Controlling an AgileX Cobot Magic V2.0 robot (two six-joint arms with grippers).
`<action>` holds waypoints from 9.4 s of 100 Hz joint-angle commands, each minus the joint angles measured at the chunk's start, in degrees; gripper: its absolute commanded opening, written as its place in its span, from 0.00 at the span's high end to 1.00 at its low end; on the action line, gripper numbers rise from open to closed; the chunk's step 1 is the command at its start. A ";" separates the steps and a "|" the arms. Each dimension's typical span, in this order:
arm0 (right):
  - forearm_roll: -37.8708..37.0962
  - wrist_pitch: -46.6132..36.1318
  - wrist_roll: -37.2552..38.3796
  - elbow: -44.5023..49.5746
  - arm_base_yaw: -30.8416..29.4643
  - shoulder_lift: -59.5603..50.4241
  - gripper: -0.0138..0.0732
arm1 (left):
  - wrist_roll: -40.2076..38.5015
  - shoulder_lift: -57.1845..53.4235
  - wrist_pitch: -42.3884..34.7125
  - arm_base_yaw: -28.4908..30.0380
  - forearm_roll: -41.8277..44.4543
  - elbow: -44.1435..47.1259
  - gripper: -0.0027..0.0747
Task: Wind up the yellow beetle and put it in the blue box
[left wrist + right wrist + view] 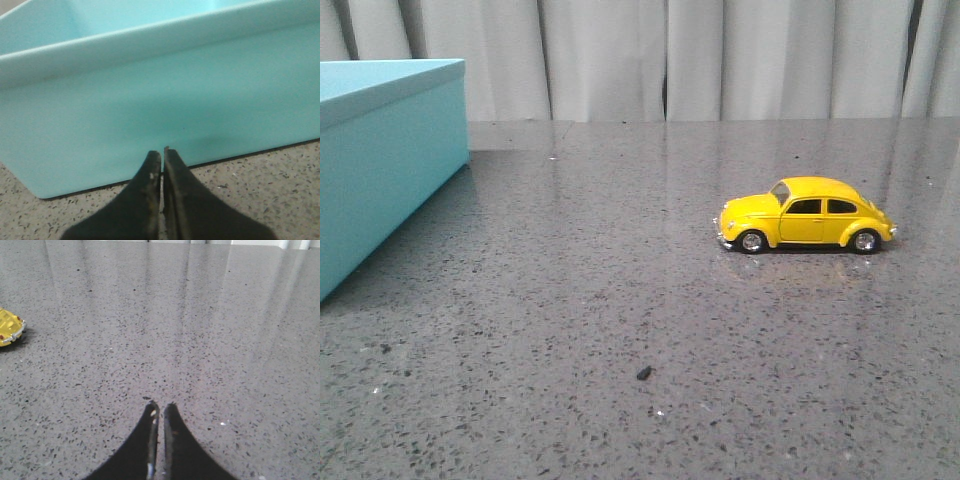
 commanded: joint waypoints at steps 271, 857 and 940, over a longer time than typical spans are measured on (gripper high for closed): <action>2.19 -15.22 0.00 1.58 -0.34 -0.27 0.90 | 0.05 -1.81 -6.16 -0.48 1.98 2.57 0.99; 12.20 40.23 2.40 -76.58 23.86 93.09 0.89 | 2.18 23.09 11.12 -10.99 -13.98 -31.13 0.99; 7.60 43.34 2.40 -76.58 23.86 93.17 0.90 | 2.18 23.09 11.12 -10.99 -13.98 -31.13 0.99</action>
